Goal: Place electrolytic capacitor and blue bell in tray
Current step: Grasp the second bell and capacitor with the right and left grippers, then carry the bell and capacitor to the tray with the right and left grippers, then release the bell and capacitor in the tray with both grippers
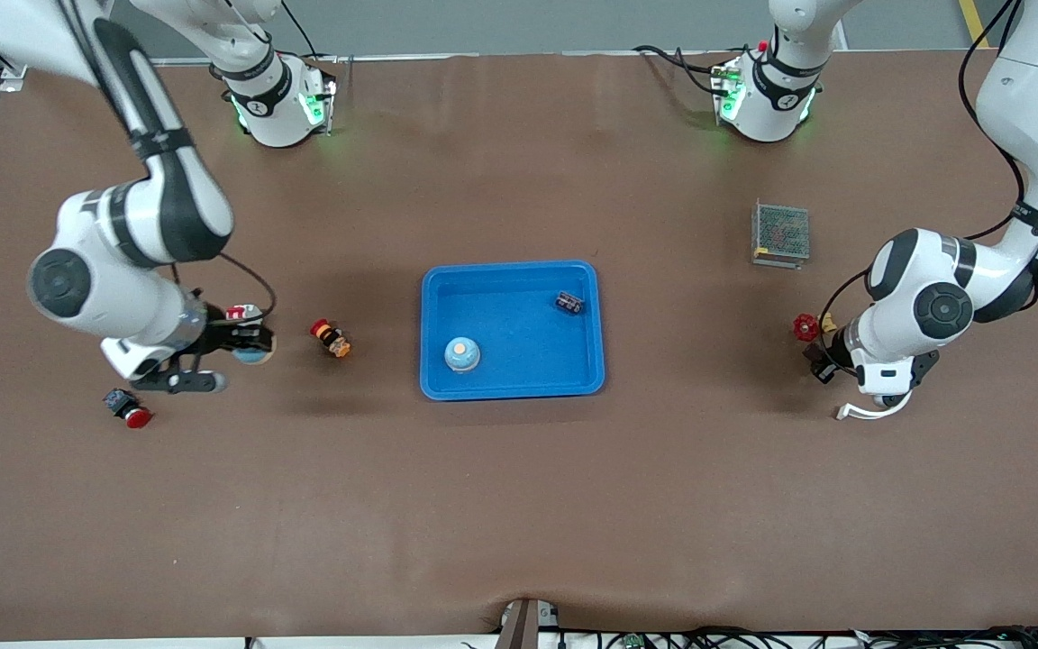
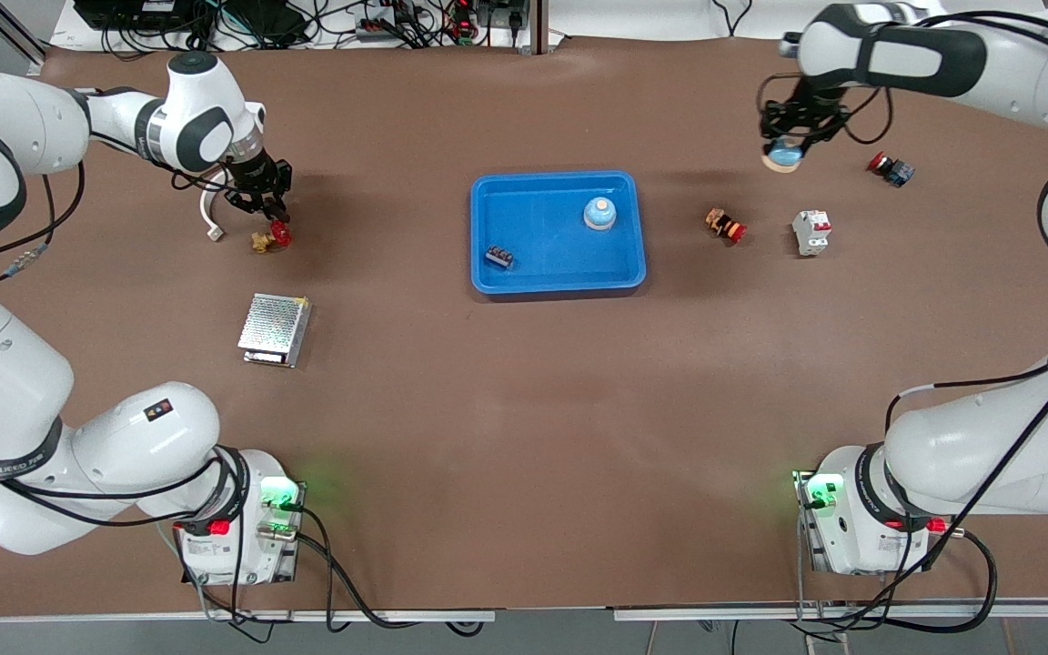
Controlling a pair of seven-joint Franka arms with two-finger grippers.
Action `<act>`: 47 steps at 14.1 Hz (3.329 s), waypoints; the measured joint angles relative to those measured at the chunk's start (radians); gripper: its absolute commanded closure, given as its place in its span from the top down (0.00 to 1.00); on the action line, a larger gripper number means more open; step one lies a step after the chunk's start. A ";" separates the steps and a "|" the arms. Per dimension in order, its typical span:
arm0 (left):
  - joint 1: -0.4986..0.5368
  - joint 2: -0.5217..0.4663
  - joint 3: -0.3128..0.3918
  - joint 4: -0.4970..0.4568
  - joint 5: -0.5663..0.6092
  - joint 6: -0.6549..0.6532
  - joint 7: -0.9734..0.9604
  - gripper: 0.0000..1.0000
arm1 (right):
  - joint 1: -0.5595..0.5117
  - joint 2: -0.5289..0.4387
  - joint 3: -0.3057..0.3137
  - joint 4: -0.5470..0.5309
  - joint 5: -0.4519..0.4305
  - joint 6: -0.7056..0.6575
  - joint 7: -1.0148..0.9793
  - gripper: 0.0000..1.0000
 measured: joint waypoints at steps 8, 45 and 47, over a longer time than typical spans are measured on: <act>-0.001 -0.003 -0.085 0.027 0.000 -0.021 -0.093 0.00 | 0.250 -0.032 0.006 -0.086 0.000 0.088 0.438 0.00; -0.696 0.255 -0.096 0.392 0.000 -0.093 -1.034 0.11 | 0.625 0.265 -0.098 -0.104 -0.068 0.596 1.025 1.00; -0.699 0.264 -0.096 0.392 0.000 -0.093 -1.034 0.36 | 0.626 0.265 -0.102 -0.104 -0.093 0.596 1.026 1.00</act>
